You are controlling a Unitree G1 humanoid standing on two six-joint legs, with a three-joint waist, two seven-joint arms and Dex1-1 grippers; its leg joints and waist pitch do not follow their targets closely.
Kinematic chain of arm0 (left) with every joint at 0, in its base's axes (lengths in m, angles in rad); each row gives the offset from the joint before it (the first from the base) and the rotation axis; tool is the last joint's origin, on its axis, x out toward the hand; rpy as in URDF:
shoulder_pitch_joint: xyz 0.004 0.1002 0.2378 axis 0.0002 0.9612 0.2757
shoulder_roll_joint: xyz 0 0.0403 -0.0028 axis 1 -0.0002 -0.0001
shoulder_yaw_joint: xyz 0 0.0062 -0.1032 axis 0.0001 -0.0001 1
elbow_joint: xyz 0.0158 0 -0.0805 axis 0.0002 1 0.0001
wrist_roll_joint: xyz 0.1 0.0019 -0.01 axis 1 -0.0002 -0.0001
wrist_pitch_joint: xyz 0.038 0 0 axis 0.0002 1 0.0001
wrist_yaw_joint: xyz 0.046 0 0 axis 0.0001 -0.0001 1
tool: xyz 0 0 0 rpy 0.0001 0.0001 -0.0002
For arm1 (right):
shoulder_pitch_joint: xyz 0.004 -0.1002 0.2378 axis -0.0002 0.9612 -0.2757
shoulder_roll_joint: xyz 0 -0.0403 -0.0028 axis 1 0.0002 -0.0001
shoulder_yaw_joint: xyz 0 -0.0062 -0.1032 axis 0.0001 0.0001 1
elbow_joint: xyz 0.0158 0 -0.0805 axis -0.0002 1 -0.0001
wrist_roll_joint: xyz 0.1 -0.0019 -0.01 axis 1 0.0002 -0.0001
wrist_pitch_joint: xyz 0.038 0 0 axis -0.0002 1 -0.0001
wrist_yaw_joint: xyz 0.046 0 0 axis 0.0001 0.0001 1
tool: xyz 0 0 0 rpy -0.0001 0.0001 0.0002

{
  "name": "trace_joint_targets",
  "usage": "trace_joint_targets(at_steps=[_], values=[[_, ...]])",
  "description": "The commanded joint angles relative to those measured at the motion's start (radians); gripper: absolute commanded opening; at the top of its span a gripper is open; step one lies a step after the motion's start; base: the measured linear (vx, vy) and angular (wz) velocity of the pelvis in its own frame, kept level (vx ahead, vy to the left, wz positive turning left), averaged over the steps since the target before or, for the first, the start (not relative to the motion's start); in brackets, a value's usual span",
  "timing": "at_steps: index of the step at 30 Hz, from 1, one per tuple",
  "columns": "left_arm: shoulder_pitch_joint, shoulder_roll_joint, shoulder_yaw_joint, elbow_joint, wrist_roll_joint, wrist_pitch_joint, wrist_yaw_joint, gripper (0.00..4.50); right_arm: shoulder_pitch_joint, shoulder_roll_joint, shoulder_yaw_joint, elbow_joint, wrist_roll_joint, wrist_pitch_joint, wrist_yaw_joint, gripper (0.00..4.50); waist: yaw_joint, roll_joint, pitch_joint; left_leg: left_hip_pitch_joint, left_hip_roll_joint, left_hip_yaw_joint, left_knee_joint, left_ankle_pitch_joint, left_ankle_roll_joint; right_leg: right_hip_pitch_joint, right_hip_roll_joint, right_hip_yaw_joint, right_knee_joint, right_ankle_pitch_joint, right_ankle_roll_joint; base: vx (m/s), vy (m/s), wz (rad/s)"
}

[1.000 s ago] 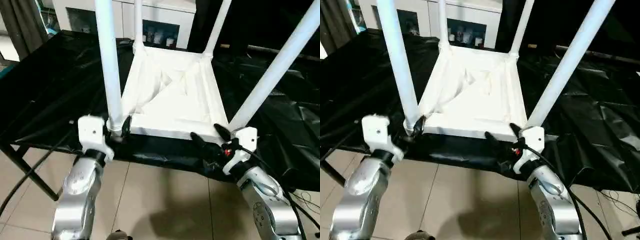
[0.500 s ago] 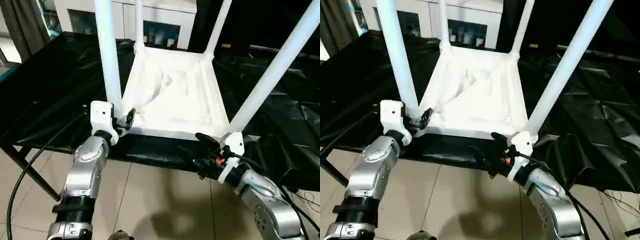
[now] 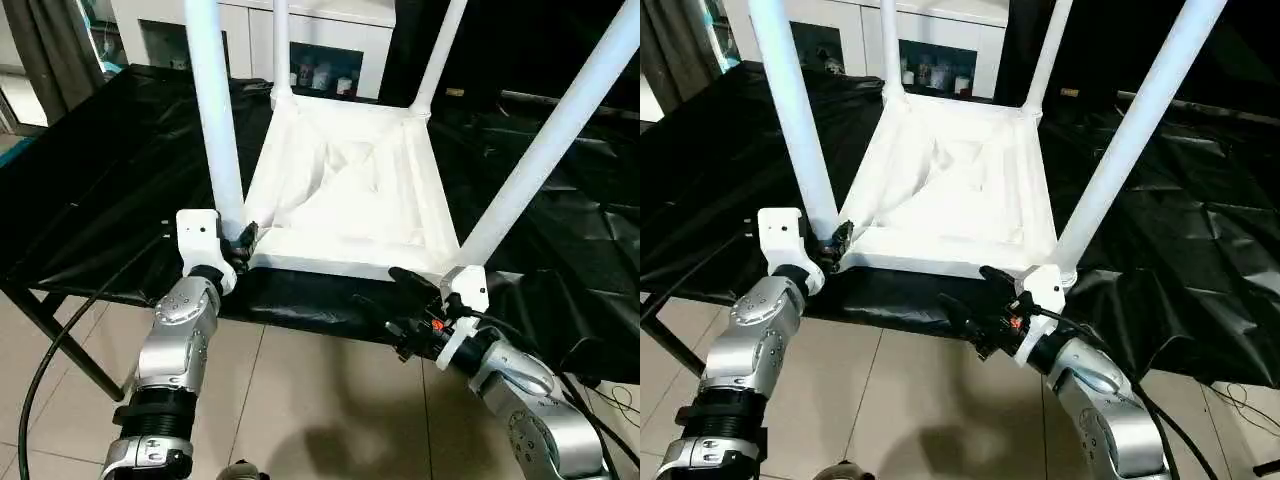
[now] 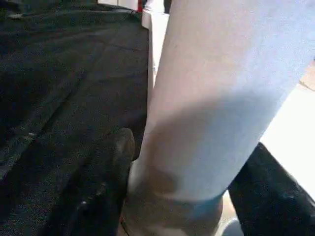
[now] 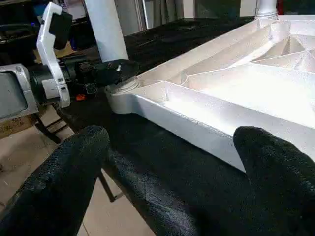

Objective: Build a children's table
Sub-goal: Flip table

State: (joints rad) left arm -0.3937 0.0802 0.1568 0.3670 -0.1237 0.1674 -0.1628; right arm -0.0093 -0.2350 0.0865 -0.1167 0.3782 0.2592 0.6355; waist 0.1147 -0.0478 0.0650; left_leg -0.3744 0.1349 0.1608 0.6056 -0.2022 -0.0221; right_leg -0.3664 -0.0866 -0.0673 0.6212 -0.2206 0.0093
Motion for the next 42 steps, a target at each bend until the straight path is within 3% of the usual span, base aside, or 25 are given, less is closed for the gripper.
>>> trace_joint_targets(at_steps=[1, 10, 14, 16, 18, 21, 22, 25, 26, 29, 30, 31, 37, 42], values=[[-0.029, -0.019, 0.017, 0.003, -0.040, -0.012, -0.002, 2.63, 0.004, -0.001, -0.003, -0.020, 0.004, 0.000, 0.003, 4.50, 0.003, 0.012, -0.059, 0.013, 0.104, -0.044, -0.096, -0.221, 0.013, 0.033, -0.095, 0.061, -0.075, -0.054, -0.222, 0.000, 0.000, 0.00], [-0.040, -0.068, 0.074, -0.018, -0.131, 0.053, 0.027, 2.50, 0.005, 0.000, -0.010, -0.019, 0.005, 0.003, -0.010, 4.50, 0.003, 0.013, -0.056, 0.010, 0.101, -0.039, -0.093, -0.205, 0.033, 0.032, -0.096, 0.061, -0.080, -0.104, -0.223, 0.000, 0.000, 0.00], [-0.047, -0.144, 0.102, -0.079, -0.223, 0.125, 0.054, 2.49, -0.018, 0.006, -0.014, 0.016, -0.021, 0.017, -0.049, 4.50, 0.003, 0.015, -0.056, 0.010, 0.103, -0.034, -0.092, -0.202, 0.036, 0.028, -0.096, 0.060, -0.082, -0.144, -0.229, 0.000, 0.000, 0.00], [-0.044, -0.174, 0.092, -0.102, -0.236, 0.145, 0.058, 2.49, -0.053, 0.025, -0.039, 0.072, -0.051, 0.026, -0.127, 4.50, -0.001, 0.015, -0.057, 0.009, 0.102, -0.033, -0.093, -0.190, 0.030, 0.026, -0.094, 0.059, -0.081, -0.144, -0.238, 0.000, 0.000, 0.00], [-0.045, -0.193, 0.092, -0.113, -0.244, 0.159, 0.066, 2.49, -0.084, 0.056, -0.079, 0.115, -0.026, 0.053, -0.182, 4.50, 0.001, 0.015, -0.060, 0.010, 0.100, -0.030, -0.090, -0.172, 0.034, 0.025, -0.093, 0.060, -0.079, -0.116, -0.244, 0.000, 0.000, 0.00], [-0.046, -0.211, 0.094, -0.127, -0.250, 0.169, 0.075, 2.40, -0.107, 0.074, -0.096, 0.137, 0.004, 0.062, -0.188, 4.50, 0.005, 0.012, -0.068, 0.007, 0.100, -0.030, -0.083, -0.097, 0.063, 0.031, -0.091, 0.056, -0.066, -0.001, -0.244, 0.000, 0.000, 0.00], [-0.044, -0.217, 0.087, -0.143, -0.245, 0.180, 0.080, 2.38, -0.125, 0.087, -0.100, 0.148, 0.027, 0.064, -0.178, 4.50, 0.006, 0.009, -0.074, 0.004, 0.097, -0.028, -0.071, -0.017, 0.104, 0.032, -0.090, 0.054, -0.054, 0.113, -0.254, 0.000, 0.000, 0.00], [-0.041, -0.227, 0.087, -0.166, -0.250, 0.204, 0.087, 2.34, -0.153, 0.107, -0.114, 0.165, 0.056, 0.065, -0.180, 4.50, 0.005, 0.008, -0.076, 0.000, 0.094, -0.024, -0.063, 0.031, 0.158, 0.031, -0.090, 0.051, -0.048, 0.173, -0.275, 0.000, 0.000, 0.00], [-0.039, -0.231, 0.087, -0.179, -0.253, 0.217, 0.091, 2.33, -0.172, 0.123, -0.128, 0.181, 0.071, 0.067, -0.184, 4.50, 0.006, 0.009, -0.074, -0.001, 0.095, -0.024, -0.063, 0.028, 0.162, 0.030, -0.091, 0.051, -0.050, 0.160, -0.276, 0.000, 0.000, 0.00], [-0.033, -0.238, 0.080, -0.200, -0.268, 0.237, 0.101, 2.33, -0.251, 0.180, -0.197, 0.267, 0.128, 0.069, -0.213, 4.50, 0.002, 0.010, -0.068, 0.002, 0.099, -0.022, -0.071, -0.037, 0.145, 0.026, -0.092, 0.051, -0.058, 0.054, -0.284, 0.000, 0.000, 0.00], [-0.033, -0.238, 0.080, -0.200, -0.268, 0.237, 0.101, 2.33, -0.251, 0.180, -0.197, 0.267, 0.128, 0.069, -0.213, 4.50, 0.002, 0.011, -0.068, 0.003, 0.099, -0.021, -0.071, -0.047, 0.137, 0.025, -0.091, 0.051, -0.060, 0.034, -0.282, 0.000, 0.000, 0.00], [-0.032, -0.241, 0.079, -0.202, -0.271, 0.238, 0.103, 2.33, -0.276, 0.190, -0.211, 0.297, 0.147, 0.072, -0.209, 4.50, 0.003, 0.011, -0.067, 0.004, 0.100, -0.021, -0.072, -0.043, 0.122, 0.025, -0.088, 0.051, -0.059, 0.033, -0.271, 0.000, 0.000, 0.00], [-0.027, -0.253, 0.080, -0.222, -0.280, 0.254, 0.111, 2.33, -0.383, 0.226, -0.261, 0.458, 0.163, 0.035, -0.270, 4.50, -0.006, 0.009, -0.067, 0.001, 0.096, -0.020, -0.073, -0.034, 0.111, 0.026, -0.090, 0.051, -0.056, 0.048, -0.274, 0.000, 0.000, 0.00], [-0.023, -0.260, 0.081, -0.242, -0.288, 0.278, 0.113, 2.33, -0.491, 0.250, -0.341, 0.612, 0.184, 0.005, -0.333, 4.50, 0.000, 0.013, -0.070, 0.004, 0.096, -0.017, -0.068, 0.010, 0.125, 0.023, -0.087, 0.050, -0.050, 0.098, -0.282, 0.000, 0.000, 0.00]])
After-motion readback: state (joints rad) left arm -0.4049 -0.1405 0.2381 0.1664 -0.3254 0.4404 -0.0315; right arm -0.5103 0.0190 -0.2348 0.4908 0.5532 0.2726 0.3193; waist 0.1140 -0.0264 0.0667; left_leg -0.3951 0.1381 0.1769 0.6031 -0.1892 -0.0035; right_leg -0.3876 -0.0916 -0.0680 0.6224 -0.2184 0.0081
